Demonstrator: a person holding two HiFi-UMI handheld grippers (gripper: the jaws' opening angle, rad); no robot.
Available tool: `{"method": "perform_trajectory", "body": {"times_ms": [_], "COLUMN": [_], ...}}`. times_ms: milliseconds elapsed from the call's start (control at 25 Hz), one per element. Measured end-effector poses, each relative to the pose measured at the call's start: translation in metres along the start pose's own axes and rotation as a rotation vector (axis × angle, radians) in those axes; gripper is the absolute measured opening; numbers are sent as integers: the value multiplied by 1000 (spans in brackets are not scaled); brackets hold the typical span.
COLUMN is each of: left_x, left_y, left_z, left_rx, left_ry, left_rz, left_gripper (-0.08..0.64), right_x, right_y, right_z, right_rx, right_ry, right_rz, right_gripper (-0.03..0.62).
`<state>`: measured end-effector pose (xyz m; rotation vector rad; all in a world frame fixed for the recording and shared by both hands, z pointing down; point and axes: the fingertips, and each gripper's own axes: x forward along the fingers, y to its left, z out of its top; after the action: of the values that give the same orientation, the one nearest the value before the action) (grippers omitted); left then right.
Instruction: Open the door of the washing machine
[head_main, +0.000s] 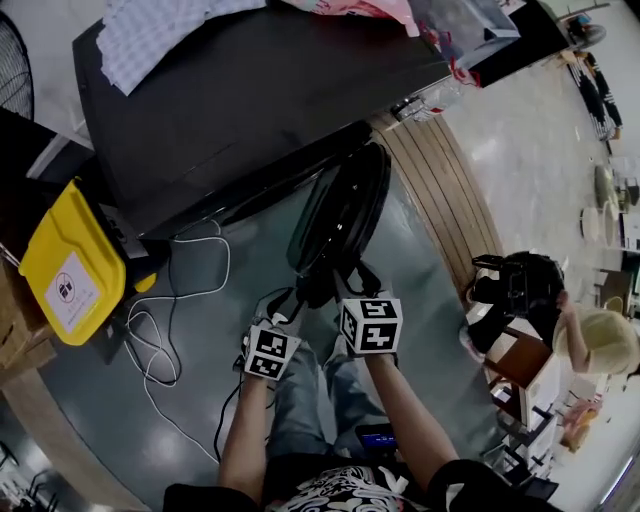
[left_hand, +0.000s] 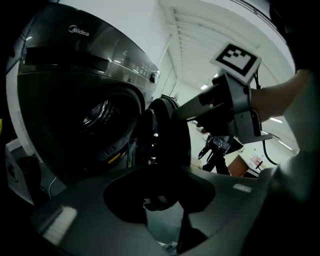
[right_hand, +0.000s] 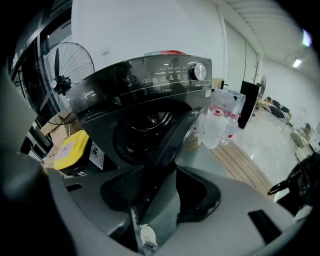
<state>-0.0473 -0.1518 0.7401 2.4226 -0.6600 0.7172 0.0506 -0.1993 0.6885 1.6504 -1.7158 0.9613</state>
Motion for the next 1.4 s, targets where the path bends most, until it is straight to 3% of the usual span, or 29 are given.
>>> {"method": "perform_trajectory", "body": {"times_ms": [360,720,960,1240,1400], "left_x": [0,-2,-8,-15,-29], "left_y": [10,4,4,-8,-22], "left_z": [21,28,23,24,34], "left_rx": [-79,-111,-121,-103,-91], "left_ry": [-62,-96,-98,-113,-149], "left_rz": [84,107,134,143,174], "left_gripper": [108,91,78,67,82], "right_x": [-31,-57,-67,-68,-98], "right_y": [-64,-146,-207,-254,-264], "right_z": [-31,-52,-50,-43,-40], "right_rx": [20,19,-13,-40,-3], "right_ry": [23,17,-5,-15,-92], "right_rz": [-62,-171,-256,-289,-371], "right_gripper": [157,143,147,144,89]}}
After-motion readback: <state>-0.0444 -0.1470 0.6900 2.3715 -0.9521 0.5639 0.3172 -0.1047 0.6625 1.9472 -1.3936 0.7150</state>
